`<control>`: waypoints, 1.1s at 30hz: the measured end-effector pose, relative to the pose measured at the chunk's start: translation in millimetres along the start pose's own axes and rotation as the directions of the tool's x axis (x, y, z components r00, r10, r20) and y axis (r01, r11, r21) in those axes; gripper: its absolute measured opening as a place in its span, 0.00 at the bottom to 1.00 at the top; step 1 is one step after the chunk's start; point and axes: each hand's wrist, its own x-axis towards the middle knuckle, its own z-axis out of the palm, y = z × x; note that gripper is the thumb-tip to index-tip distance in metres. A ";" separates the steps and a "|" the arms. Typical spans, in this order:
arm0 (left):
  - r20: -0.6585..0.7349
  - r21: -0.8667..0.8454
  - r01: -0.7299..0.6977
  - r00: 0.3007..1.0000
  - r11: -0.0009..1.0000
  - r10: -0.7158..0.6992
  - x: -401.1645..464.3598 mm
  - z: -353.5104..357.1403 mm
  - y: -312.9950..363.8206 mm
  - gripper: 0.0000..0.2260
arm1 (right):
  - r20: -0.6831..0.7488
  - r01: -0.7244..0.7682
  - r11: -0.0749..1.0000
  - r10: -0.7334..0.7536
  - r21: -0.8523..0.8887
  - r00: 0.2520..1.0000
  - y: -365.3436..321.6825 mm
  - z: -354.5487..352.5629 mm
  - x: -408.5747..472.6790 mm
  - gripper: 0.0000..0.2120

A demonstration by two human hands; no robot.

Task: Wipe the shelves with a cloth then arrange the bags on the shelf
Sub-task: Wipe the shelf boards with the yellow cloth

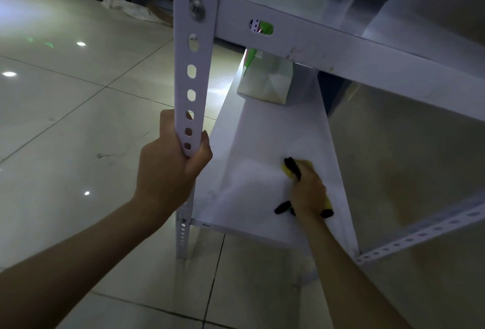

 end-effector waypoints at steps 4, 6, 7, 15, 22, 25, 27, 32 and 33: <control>-0.004 -0.007 -0.016 1.000 1.000 0.016 0.9 0.6 -0.5 0.28 | 0.173 0.253 0.955 -0.278 0.154 0.945 -70.3 42.3 -30.2 0.17; 0.005 0.004 -0.014 1.000 1.000 0.014 1.9 -1.7 -2.2 0.29 | 0.242 0.371 0.909 -0.409 0.190 0.880 -95.5 50.1 -47.6 0.17; 0.016 0.006 -0.019 1.000 1.000 0.019 2.7 -3.1 -3.4 0.30 | 0.254 0.395 0.896 -0.438 0.203 0.863 -98.0 50.2 -49.9 0.17; -0.003 -0.007 -0.034 0.999 0.999 0.034 3.7 1.1 -6.9 0.31 | 0.130 0.251 0.953 -0.274 0.172 0.953 -19.7 -7.4 36.2 0.16; -0.027 -0.026 -0.035 0.999 0.999 0.034 2.7 2.4 -6.6 0.32 | 0.004 -0.006 1.000 0.006 0.000 1.000 52.3 -16.9 120.2 0.16; -0.021 -0.041 -0.040 0.999 0.998 0.039 2.5 2.5 -2.9 0.37 | 0.031 -0.024 0.996 0.027 -0.091 0.999 44.5 -1.0 115.0 0.16; -0.028 -0.033 -0.033 0.999 0.999 0.032 1.3 2.5 -2.6 0.35 | 0.089 0.062 0.998 -0.060 -0.022 0.994 22.8 5.6 97.6 0.14; -0.017 -0.018 -0.019 1.000 1.000 0.019 0.9 -0.7 0.6 0.30 | 0.304 0.337 0.932 -0.361 0.130 0.881 -45.5 26.1 28.8 0.19; -0.016 -0.012 -0.019 1.000 1.000 0.019 1.2 -1.3 0.9 0.30 | 0.337 0.411 0.901 -0.434 0.141 0.836 -53.9 27.7 16.2 0.20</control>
